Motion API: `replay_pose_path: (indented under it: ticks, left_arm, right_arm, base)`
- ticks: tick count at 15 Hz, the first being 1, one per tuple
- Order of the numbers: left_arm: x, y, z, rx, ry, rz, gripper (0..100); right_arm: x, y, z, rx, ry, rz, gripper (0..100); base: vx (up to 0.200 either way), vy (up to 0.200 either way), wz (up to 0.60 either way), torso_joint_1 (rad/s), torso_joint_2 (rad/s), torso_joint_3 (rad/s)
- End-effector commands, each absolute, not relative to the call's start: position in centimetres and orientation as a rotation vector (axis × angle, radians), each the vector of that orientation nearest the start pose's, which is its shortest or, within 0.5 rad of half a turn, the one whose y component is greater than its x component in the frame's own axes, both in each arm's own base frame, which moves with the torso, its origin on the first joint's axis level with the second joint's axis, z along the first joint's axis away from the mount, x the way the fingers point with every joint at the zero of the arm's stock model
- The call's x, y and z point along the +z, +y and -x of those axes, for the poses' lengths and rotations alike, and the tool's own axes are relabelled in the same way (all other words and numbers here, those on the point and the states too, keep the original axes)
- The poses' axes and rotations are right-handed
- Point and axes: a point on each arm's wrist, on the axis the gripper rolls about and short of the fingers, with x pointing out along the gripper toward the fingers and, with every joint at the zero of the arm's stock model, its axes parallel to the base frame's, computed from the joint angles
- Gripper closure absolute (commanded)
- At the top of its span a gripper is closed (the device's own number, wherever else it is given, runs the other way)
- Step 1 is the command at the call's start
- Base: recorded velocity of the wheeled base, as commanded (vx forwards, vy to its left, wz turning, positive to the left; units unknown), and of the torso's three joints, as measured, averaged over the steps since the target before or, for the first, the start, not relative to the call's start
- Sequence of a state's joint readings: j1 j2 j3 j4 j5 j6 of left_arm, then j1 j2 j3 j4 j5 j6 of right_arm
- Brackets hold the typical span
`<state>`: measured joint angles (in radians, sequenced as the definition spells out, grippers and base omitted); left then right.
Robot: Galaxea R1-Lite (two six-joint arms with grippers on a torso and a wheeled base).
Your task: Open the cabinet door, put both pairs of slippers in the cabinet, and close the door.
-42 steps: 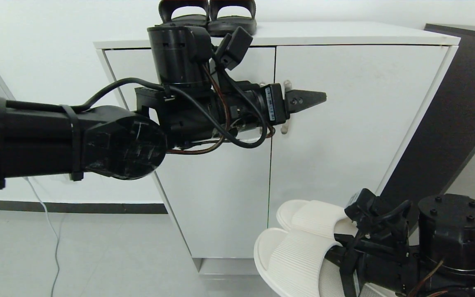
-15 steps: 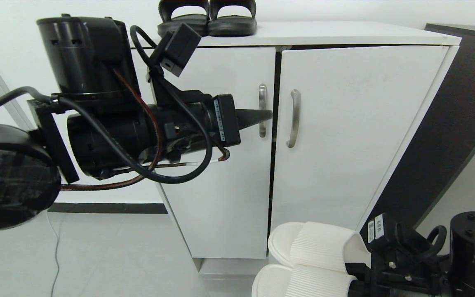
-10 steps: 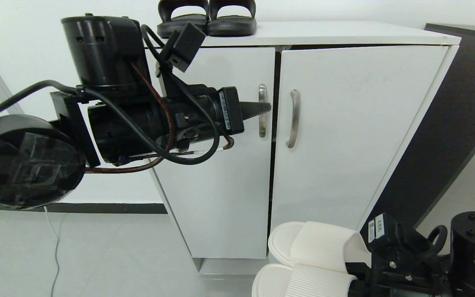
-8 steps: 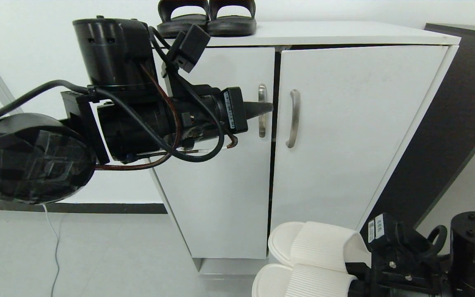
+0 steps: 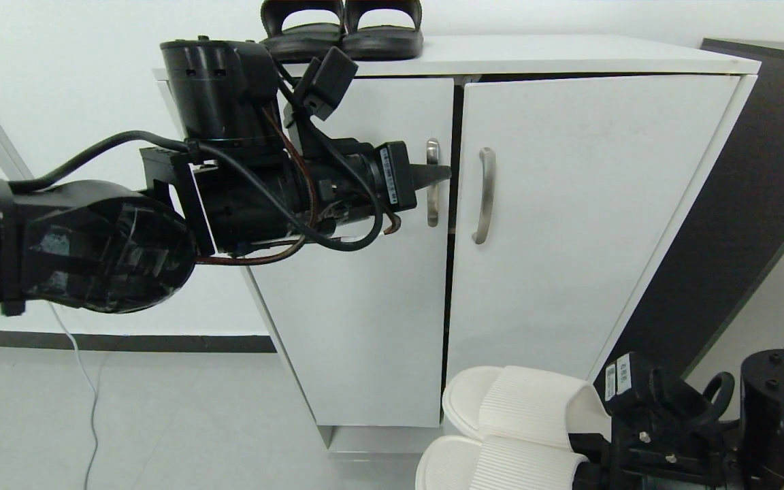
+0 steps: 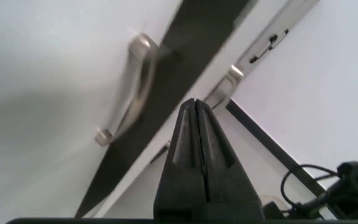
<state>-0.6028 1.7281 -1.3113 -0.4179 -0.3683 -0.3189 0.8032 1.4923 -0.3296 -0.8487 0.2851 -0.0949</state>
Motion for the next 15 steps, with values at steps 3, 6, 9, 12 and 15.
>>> replay_pose_path:
  ticks: [3,6,9,12,15]
  left_arm:
    - [29.1,-20.4,-28.7,-0.953,0.157,0.295,100]
    - [29.1,-20.7,-29.5,-0.946,0.151,0.296,100]
    - [29.1,-21.1,-30.1,-0.949,0.144,0.297,100]
    - [29.5,-21.3,-30.5,-0.953,0.127,0.299,100]
    - [29.6,-21.5,-30.6,-0.957,0.122,0.299,100]
  right_arm:
    - [13.5,15.8,-14.3,1.097,0.272,0.183,100]
    - [13.4,15.8,-14.4,1.097,0.275,0.184,100]
    - [13.3,15.8,-14.4,1.097,0.28,0.185,100]
    - [13.3,15.8,-14.4,1.097,0.28,0.185,100]
    - [13.3,15.9,-14.4,1.098,0.282,0.186,100]
  base:
    - [0.0,0.0,0.0,0.0,0.0,0.0]
    - [0.0,0.0,0.0,0.0,0.0,0.0]
    - [0.0,0.0,0.0,0.0,0.0,0.0]
    - [0.0,0.0,0.0,0.0,0.0,0.0]
    - [0.0,0.0,0.0,0.0,0.0,0.0]
